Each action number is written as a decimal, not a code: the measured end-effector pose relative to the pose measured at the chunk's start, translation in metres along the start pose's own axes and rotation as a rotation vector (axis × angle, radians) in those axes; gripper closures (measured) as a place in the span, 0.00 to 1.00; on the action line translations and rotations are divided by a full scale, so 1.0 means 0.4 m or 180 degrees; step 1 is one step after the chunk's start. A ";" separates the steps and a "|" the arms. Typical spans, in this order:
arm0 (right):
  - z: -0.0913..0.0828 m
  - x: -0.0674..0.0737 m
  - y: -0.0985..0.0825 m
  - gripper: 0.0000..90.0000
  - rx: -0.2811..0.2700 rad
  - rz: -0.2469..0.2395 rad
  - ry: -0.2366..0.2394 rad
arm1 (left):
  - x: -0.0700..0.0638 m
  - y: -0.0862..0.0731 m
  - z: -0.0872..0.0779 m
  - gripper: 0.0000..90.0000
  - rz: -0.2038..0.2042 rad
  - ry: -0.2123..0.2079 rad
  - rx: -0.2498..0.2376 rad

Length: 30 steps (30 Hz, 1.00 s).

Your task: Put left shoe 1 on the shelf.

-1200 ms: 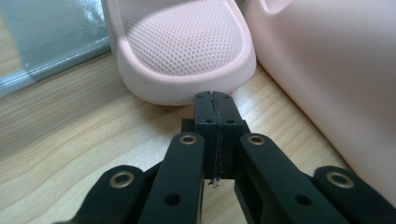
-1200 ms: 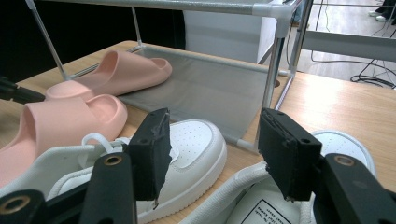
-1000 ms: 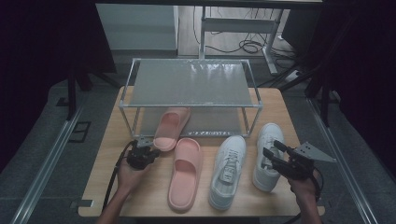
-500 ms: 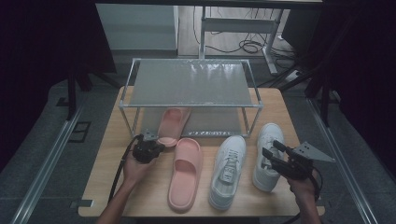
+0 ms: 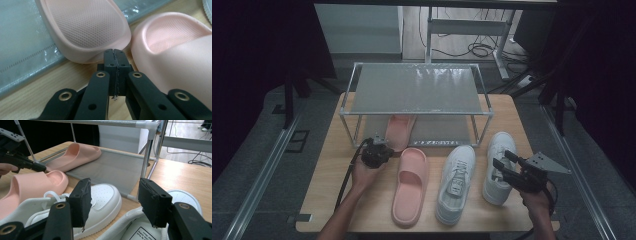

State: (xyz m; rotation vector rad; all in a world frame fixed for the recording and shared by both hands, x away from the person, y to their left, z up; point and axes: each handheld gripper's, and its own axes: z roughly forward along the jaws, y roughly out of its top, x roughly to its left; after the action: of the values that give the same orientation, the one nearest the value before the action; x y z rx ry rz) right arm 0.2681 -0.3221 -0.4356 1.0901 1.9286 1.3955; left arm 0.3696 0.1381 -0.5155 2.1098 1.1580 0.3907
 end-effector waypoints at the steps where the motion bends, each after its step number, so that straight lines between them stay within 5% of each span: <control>1: 0.000 0.000 0.000 0.49 0.0000 0.0000 0.0000 | 0.000 0.000 0.000 1.00 0.0000 0.0000 0.0000; 12: -0.001 -0.002 0.000 0.49 -0.0002 -0.0003 -0.0002 | -0.002 0.037 0.043 1.00 0.0095 0.0057 0.0014; 30: 0.000 -0.002 0.000 0.49 0.0000 0.0000 0.0001 | 0.003 0.053 0.075 1.00 -0.0059 0.0052 -0.0029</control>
State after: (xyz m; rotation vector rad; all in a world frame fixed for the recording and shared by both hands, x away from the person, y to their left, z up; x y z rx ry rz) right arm 0.2684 -0.3229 -0.4356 1.0900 1.9288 1.3957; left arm 0.4000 0.1187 -0.5224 2.0901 1.1821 0.4047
